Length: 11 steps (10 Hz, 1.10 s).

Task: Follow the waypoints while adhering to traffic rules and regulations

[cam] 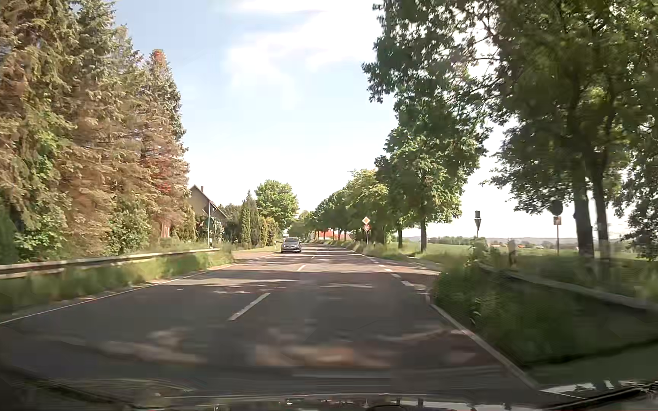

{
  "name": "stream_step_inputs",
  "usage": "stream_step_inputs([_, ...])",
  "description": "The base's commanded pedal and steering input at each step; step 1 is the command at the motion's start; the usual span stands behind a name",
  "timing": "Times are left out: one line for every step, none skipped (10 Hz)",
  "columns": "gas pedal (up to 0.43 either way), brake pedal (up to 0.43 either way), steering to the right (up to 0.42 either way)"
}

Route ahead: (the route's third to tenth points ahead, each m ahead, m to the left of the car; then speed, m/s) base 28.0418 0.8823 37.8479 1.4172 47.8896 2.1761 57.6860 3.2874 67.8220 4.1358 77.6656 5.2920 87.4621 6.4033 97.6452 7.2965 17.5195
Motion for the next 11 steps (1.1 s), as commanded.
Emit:
stream_step_inputs([0.169,0.0,-0.008])
stream_step_inputs([0.169,0.0,-0.008])
stream_step_inputs([0.169,0.0,-0.008])
stream_step_inputs([0.169,0.0,-0.008])
stream_step_inputs([0.169,0.0,-0.008])
stream_step_inputs([0.169,0.0,-0.008])
stream_step_inputs([0.177,0.0,-0.008])
stream_step_inputs([0.177,0.0,-0.008])
stream_step_inputs([0.177,0.0,-0.008])
stream_step_inputs([0.177,0.0,-0.008])
stream_step_inputs([0.177,0.0,-0.008])
